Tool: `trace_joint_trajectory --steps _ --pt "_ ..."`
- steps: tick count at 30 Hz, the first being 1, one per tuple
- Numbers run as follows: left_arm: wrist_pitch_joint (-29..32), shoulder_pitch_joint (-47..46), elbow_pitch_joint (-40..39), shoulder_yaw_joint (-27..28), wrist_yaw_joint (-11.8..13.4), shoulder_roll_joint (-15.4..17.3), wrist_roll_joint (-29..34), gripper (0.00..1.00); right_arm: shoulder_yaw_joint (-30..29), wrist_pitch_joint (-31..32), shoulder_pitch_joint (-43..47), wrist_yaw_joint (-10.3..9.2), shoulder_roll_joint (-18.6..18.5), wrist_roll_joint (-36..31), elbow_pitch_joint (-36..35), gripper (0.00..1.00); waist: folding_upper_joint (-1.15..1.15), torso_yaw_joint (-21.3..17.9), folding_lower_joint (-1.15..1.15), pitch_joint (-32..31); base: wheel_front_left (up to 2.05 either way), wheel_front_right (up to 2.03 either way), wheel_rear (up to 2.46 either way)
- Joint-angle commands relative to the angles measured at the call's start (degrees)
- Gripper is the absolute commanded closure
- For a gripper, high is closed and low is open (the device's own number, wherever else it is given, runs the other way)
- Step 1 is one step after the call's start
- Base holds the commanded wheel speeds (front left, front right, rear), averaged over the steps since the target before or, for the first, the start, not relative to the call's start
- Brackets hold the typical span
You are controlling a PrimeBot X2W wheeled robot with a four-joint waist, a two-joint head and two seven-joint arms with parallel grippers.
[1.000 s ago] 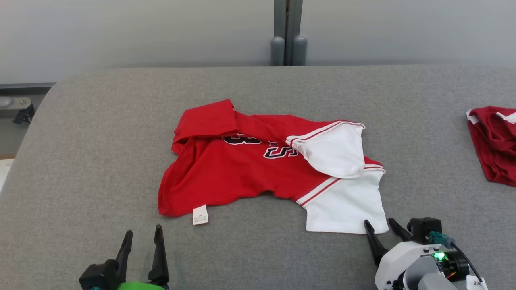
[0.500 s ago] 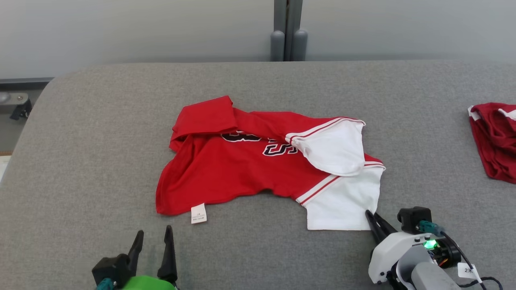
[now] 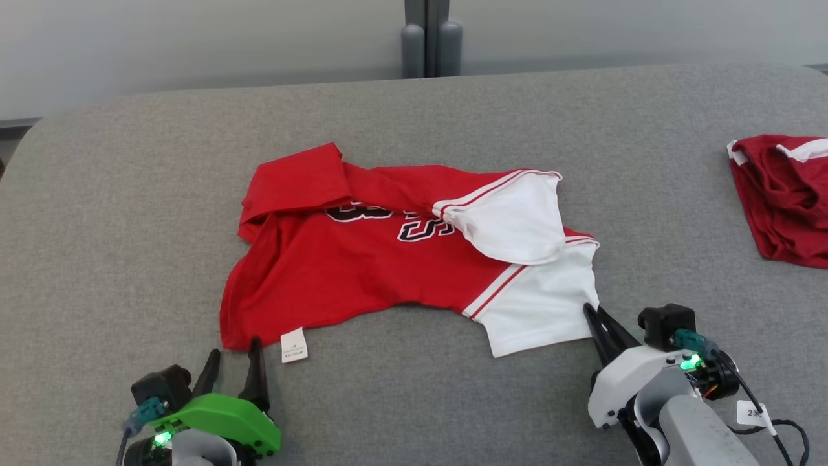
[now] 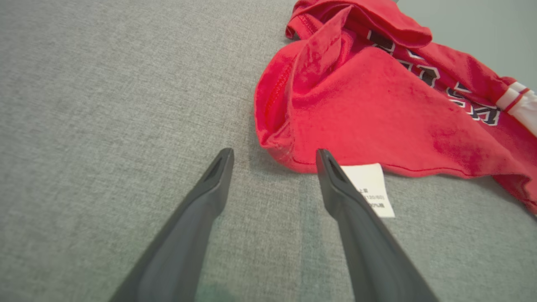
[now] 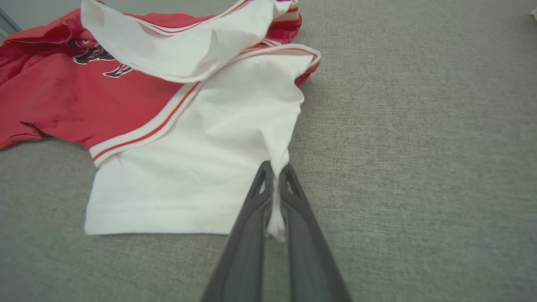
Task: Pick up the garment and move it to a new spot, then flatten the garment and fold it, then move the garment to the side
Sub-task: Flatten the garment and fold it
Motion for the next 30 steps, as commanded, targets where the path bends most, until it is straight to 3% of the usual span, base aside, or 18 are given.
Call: trace_joint_trajectory --steps 1,4,5,6,7,8,12,20,30 --pt "-0.3 -1.5 0.8 0.2 -0.3 0.4 -1.2 0.0 -0.1 0.3 0.0 -0.01 -0.2 -0.3 -0.6 1.0 0.0 -0.8 0.0 0.9 0.0 0.0 0.0" --pt "-0.4 -3.2 2.8 0.4 -0.4 0.3 -3.0 0.0 -0.2 0.7 0.4 -0.01 -0.2 -0.6 -1.7 1.0 0.0 -1.3 0.0 1.3 0.0 0.0 0.0" --pt "-0.5 -3.6 3.3 0.4 -0.3 0.3 -3.5 0.09 -0.3 0.8 0.5 -0.01 -0.2 -0.6 -2.0 1.0 0.0 -1.4 0.0 1.4 0.0 0.0 0.0" --pt "-0.5 -4.1 3.9 0.5 -0.3 0.3 -4.3 0.48 -0.4 1.0 0.6 -0.01 -0.2 -0.7 -2.3 1.0 0.0 -1.6 0.0 1.5 0.0 0.0 0.0" --pt "-0.6 -4.6 4.1 0.5 -0.4 0.2 -5.0 0.78 -0.5 1.2 0.7 -0.01 -0.2 -0.8 -2.7 1.0 0.0 -1.7 0.0 1.6 0.0 0.0 0.0" --pt "-0.7 -4.9 4.1 0.5 -0.4 0.2 -5.7 1.0 -0.6 1.3 0.8 -0.02 -0.2 -0.8 -3.0 1.0 0.0 -1.8 0.0 1.6 0.0 0.0 0.0" --pt "-1.1 -5.3 3.1 0.0 -0.4 0.9 -8.3 1.0 -1.2 2.0 0.9 -0.02 -0.2 0.4 -4.1 1.0 0.0 -2.1 0.0 1.4 0.0 0.0 0.0" --pt "1.0 -2.8 -4.6 -3.8 -0.4 3.4 -15.9 1.0 0.7 5.8 -0.2 -0.02 -0.2 9.4 -8.2 1.0 0.0 -2.2 0.0 -1.7 0.0 0.0 0.0" --pt "14.6 0.2 -25.3 -4.5 0.4 8.7 -28.0 1.0 -0.6 14.1 -1.6 -0.02 -0.2 18.4 -24.5 1.0 0.0 -2.2 0.0 -8.4 0.0 0.0 0.0"
